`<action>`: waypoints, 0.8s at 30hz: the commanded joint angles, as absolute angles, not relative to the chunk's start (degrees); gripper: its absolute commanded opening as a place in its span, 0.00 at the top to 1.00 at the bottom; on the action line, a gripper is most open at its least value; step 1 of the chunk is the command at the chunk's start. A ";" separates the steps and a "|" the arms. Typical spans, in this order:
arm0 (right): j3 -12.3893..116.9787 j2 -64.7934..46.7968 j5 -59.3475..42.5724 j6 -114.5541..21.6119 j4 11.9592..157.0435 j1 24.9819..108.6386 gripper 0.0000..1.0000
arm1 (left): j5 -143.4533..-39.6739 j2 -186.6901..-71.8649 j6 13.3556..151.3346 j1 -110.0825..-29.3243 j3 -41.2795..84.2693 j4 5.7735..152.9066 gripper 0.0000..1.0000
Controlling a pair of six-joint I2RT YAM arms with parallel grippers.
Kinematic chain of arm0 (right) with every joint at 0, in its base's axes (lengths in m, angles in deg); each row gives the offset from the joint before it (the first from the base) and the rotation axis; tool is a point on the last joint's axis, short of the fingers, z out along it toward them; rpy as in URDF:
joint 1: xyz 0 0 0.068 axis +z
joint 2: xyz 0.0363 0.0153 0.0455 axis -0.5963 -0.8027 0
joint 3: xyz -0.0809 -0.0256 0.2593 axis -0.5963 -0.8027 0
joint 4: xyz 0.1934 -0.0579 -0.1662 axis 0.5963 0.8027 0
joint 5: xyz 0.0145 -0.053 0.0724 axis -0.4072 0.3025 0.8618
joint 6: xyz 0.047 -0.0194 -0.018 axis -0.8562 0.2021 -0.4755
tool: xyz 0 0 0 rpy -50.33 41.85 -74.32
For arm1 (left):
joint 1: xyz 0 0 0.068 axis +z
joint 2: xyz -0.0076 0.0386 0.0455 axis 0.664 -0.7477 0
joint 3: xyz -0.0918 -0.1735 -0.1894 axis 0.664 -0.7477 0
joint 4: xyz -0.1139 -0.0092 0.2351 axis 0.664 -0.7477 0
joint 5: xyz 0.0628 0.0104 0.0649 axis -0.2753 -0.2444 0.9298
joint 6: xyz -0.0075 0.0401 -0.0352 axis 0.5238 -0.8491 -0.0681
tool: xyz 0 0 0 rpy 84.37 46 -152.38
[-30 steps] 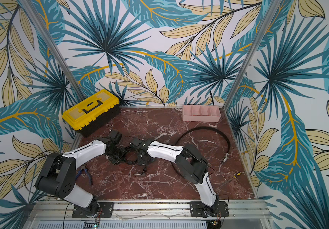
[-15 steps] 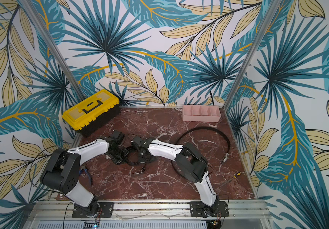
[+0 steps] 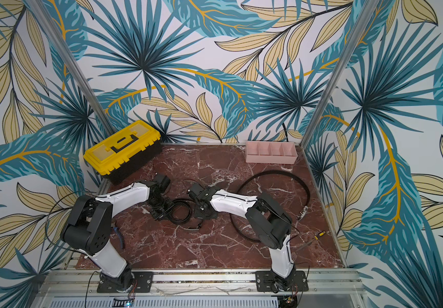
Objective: Place the belts into the storage roll
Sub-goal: Roll the belt at the center of the board.
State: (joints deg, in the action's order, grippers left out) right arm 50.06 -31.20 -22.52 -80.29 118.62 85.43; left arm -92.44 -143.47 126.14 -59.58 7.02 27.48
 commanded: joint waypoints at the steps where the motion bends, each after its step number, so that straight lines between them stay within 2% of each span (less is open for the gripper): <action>1: 43.96 -30.33 -24.05 -82.96 121.26 84.96 0.96 | -89.30 -145.49 128.55 -59.36 7.80 26.81 1.00; 6: 41.33 -28.68 -19.96 -83.90 118.59 85.19 0.96 | -89.26 -145.14 133.59 -60.42 7.85 26.99 1.00; 17: 46.10 -30.51 -13.76 -91.58 115.45 89.33 0.92 | -89.05 -145.78 149.71 -65.23 8.34 27.12 1.00; 24: 48.42 -32.34 -9.98 -95.23 111.31 90.38 0.84 | -89.26 -144.21 154.73 -68.18 7.56 29.77 1.00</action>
State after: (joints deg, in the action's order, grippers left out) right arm 47.29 -30.61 -13.03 -92.50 112.50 89.84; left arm -88.37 -144.22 150.57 -67.08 8.33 27.96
